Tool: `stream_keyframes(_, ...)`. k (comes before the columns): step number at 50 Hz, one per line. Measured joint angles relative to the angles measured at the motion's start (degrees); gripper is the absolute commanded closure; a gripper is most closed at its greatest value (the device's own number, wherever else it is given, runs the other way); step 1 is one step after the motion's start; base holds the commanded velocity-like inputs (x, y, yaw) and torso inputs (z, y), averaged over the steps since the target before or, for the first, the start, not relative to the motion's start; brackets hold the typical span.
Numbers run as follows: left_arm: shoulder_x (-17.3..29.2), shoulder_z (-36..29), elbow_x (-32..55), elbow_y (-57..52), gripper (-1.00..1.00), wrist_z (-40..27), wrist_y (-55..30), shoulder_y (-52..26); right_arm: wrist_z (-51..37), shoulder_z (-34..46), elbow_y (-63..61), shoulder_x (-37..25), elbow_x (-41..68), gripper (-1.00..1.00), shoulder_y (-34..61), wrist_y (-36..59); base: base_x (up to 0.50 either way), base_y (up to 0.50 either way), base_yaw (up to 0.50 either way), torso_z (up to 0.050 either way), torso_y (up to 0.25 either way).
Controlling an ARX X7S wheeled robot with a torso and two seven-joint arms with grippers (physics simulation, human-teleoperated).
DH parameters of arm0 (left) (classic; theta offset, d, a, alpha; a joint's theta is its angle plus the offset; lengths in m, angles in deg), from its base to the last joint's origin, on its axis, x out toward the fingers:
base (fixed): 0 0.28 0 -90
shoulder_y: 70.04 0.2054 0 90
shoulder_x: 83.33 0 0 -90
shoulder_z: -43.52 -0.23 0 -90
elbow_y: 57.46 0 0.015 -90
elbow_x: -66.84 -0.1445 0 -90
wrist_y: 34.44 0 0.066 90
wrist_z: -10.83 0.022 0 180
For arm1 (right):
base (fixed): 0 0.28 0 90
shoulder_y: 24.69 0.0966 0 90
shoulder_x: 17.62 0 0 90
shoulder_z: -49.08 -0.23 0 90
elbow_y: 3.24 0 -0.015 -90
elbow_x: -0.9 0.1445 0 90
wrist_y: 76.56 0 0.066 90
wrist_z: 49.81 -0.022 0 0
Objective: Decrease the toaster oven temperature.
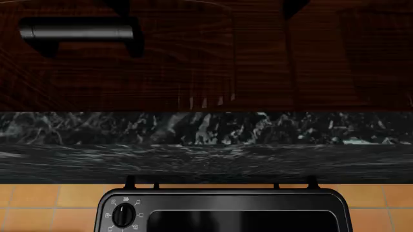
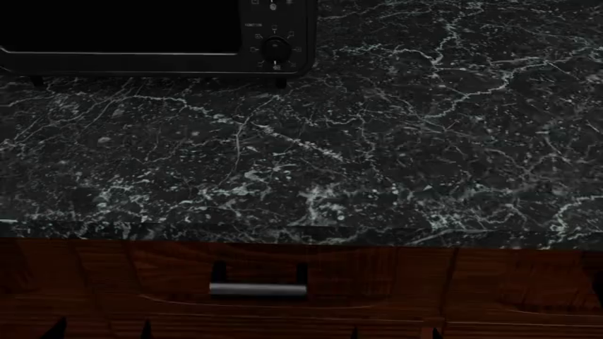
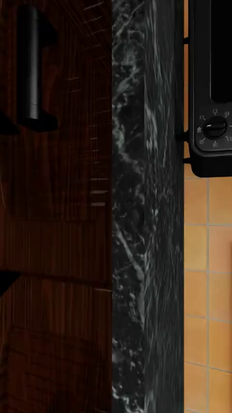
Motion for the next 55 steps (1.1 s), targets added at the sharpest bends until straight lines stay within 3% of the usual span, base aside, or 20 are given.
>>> stream_keyframes(44,4.5,-4.8,3.3,-2.9,-1.0,-3.2,-4.4,0.6,-5.9,6.1,-2.6,-4.3,3.5,-1.0,-2.4,-0.5,0.0,0.0,0.0,0.0,0.0)
stream_keyframes(55,5.9,-5.9,3.1,-9.9,-1.0,-4.5,-11.5,-1.1,-7.3,8.0,-8.1,-5.9,2.0,-1.0,-2.3,2.2,0.0,0.0,0.0,0.0,0.0)
